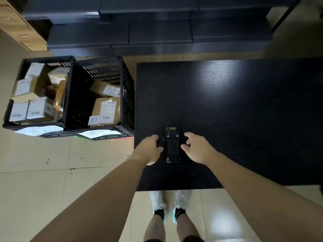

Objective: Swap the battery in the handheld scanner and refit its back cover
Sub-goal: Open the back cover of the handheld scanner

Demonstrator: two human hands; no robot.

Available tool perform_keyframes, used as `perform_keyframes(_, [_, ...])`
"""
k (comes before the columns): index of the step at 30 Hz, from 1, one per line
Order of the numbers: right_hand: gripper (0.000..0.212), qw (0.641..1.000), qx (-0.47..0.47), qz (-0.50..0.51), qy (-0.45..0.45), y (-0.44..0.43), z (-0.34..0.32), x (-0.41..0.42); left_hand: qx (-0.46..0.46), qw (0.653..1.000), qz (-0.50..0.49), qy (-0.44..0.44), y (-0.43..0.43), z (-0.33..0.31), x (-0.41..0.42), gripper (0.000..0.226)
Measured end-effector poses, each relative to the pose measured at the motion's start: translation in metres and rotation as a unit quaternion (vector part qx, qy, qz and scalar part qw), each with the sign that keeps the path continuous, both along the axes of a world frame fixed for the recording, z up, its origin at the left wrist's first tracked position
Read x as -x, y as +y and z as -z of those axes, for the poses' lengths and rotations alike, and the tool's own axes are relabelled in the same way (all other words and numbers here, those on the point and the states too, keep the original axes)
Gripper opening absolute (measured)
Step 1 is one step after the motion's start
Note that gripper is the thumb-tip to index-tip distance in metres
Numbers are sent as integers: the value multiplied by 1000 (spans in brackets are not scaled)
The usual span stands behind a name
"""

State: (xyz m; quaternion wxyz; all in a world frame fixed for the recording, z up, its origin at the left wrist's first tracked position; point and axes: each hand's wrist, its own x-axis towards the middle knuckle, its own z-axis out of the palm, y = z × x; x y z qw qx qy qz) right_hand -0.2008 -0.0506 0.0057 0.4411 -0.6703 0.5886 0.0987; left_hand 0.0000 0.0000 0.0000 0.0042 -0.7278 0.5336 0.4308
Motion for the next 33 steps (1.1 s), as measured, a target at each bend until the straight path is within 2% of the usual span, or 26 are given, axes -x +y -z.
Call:
perform_keyframes(5, [57,995,49,66,-47,-14,30,1,79,992,-92,41,-22,16,2,58])
perform_keyframes(11, [53,984,50,141,-94,-20,56,-5,104,984,-125,77,-33,37,7,58])
perform_keyframes(17, [47,976,56,174,-118,-19,69,-10,93,984,-123,92,-34,53,11,59])
perform_keyframes(21, [44,964,59,207,-154,-16,69,-9,112,976,-154,102,-34,61,9,53])
perform_keyframes(26, [43,959,59,223,-167,-15,71,-9,103,961,-201,158,-34,64,5,50])
perform_keyframes(33, [43,958,51,227,-169,-14,74,-7,91,951,-208,209,-34,63,0,58])
